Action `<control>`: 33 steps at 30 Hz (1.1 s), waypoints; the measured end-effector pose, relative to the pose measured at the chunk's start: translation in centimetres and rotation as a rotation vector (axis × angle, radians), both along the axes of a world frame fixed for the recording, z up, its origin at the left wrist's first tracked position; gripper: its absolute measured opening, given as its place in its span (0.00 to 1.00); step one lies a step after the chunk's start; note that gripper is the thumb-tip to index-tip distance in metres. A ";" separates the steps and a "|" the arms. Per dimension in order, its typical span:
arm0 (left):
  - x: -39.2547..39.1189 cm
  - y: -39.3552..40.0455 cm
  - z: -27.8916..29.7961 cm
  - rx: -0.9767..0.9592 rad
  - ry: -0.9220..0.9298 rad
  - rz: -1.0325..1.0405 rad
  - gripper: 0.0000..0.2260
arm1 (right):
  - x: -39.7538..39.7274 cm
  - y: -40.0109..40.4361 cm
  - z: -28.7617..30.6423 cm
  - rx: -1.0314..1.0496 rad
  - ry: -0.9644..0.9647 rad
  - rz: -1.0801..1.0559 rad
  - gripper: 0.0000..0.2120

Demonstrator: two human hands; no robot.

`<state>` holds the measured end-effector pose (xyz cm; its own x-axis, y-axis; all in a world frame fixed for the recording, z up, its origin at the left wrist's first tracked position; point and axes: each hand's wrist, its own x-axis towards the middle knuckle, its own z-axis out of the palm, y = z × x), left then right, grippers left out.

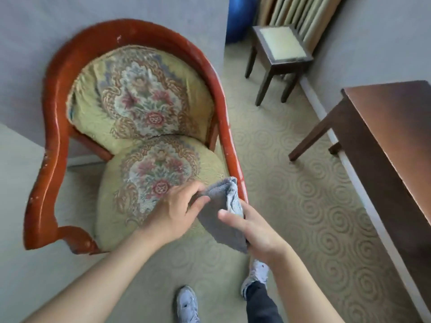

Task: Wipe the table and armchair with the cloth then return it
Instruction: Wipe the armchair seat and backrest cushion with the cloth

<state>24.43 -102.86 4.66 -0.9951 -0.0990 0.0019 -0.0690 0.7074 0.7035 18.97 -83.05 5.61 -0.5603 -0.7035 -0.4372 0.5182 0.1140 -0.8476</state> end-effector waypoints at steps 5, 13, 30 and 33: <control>2.4 -5.2 -1.3 -0.120 0.080 0.040 0.14 | -1.5 -6.6 -3.6 0.038 0.234 0.200 0.20; 0.7 -10.2 -7.6 -0.079 0.012 0.146 0.16 | -5.3 -12.6 -10.6 0.134 0.154 0.292 0.13; 4.7 -20.3 -34.1 -0.393 -0.524 0.535 0.47 | -11.2 -17.0 -28.0 0.681 0.630 -0.887 0.22; 3.4 -21.1 -35.7 -0.451 -0.457 0.541 0.48 | -12.0 -18.3 -30.6 0.840 0.837 -0.894 0.21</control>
<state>27.78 -123.92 -31.07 -0.7228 -0.6494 -0.2362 -0.6894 0.7014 0.1811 6.94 -101.37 -25.02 -0.9483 0.2902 0.1287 0.0855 0.6239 -0.7768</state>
